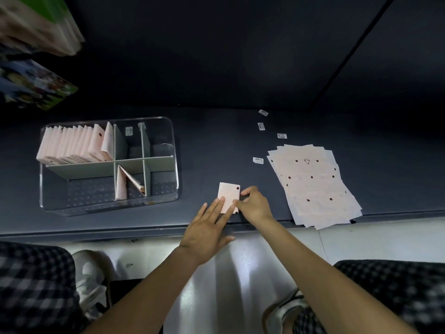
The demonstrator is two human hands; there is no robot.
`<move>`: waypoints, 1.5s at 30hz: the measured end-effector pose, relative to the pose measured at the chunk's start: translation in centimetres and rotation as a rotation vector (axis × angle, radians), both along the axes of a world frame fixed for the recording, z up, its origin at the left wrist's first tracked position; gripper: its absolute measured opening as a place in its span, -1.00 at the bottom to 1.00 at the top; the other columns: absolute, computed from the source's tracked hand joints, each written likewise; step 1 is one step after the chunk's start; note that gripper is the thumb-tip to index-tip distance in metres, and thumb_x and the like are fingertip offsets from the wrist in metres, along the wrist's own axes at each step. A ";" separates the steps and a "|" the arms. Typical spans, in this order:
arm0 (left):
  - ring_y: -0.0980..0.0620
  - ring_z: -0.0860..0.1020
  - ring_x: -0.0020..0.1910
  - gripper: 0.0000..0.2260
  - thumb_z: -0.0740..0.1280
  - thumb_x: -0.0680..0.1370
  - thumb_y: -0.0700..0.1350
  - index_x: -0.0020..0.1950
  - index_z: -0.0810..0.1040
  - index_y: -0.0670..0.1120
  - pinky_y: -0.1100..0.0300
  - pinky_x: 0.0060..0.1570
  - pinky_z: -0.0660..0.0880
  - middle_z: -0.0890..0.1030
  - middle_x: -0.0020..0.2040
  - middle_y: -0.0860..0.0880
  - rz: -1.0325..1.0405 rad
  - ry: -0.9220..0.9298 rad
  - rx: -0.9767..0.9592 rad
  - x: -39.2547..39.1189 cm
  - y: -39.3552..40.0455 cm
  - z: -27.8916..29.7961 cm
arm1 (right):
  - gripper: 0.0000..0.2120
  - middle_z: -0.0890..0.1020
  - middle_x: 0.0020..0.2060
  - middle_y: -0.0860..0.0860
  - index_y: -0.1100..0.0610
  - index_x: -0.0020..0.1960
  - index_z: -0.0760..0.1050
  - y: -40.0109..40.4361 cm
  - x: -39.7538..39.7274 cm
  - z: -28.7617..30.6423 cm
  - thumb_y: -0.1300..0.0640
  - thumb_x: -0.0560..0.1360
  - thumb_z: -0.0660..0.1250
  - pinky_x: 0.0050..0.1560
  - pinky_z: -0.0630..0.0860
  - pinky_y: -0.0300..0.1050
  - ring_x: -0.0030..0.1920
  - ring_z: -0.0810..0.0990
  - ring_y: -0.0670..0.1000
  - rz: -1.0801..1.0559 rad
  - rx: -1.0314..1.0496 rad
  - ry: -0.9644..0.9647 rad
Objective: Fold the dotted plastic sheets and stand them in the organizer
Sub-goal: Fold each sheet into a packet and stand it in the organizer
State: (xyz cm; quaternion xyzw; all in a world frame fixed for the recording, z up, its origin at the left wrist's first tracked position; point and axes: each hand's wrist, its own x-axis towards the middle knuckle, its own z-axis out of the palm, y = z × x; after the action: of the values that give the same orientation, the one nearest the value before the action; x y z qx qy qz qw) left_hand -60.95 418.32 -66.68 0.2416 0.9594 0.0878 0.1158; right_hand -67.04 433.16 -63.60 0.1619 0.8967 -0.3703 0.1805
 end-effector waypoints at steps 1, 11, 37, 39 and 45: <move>0.01 -0.34 0.49 -0.35 -0.03 0.58 0.29 0.51 -0.30 0.08 0.09 0.40 -0.40 -0.27 0.54 -0.09 -0.018 -0.013 -0.021 0.0 -0.1 0.1 | -0.69 0.60 -0.08 0.05 0.17 0.17 0.39 -0.2 0.2 0.0 0.12 0.48 0.36 -0.02 0.45 -0.14 0.05 0.55 0.08 0.005 0.069 0.056; 0.00 -0.36 0.49 -0.34 0.04 0.55 0.32 0.53 -0.19 0.15 0.09 0.39 -0.41 -0.33 0.53 -0.10 -0.097 -0.114 -0.046 -0.9 -0.7 0.3 | -0.57 0.32 0.41 -0.08 -0.07 0.41 0.34 -0.8 -0.9 -0.1 0.18 0.57 0.22 0.35 0.16 -0.15 0.41 0.19 -0.03 0.551 0.249 0.213; 0.06 0.60 -0.19 -0.90 0.32 0.54 -0.29 0.04 0.51 -0.18 0.34 -0.29 0.57 0.62 -0.13 -0.10 0.939 -0.760 1.308 -1.9 -6.4 8.8 | -0.67 0.62 -0.22 -0.02 0.04 0.11 0.38 -6.7 3.0 6.2 0.34 0.47 0.36 -0.29 0.43 -0.28 -0.25 0.55 -0.09 -0.260 -0.772 0.088; 0.10 0.59 -0.30 -0.91 0.33 0.53 -0.30 -0.15 0.52 -0.16 0.36 -0.31 0.55 0.61 -0.24 -0.08 0.952 -0.692 1.261 -1.9 -7.2 9.2 | -0.70 0.62 -0.23 0.01 0.08 0.10 0.43 -7.0 3.7 6.9 0.36 0.46 0.36 -0.28 0.46 -0.30 -0.26 0.56 -0.09 -0.181 -0.696 0.105; -0.02 0.56 -0.18 -0.94 0.35 0.51 -0.26 -0.04 0.61 -0.17 0.17 -0.11 0.48 0.64 -0.19 -0.08 0.549 -0.328 0.723 -2.4 -10.9 10.2 | -0.82 0.59 -0.30 -0.03 0.08 -0.15 0.52 -8.1 3.2 8.6 0.34 0.41 0.40 -0.23 0.43 -0.32 -0.35 0.50 -0.17 0.185 -0.345 0.063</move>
State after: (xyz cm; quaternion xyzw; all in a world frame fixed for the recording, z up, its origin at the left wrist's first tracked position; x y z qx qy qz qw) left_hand -63.33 407.42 -56.43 -0.0126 0.8648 0.4799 0.1469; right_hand -63.86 425.06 -54.98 0.0336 0.8363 -0.5052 0.2105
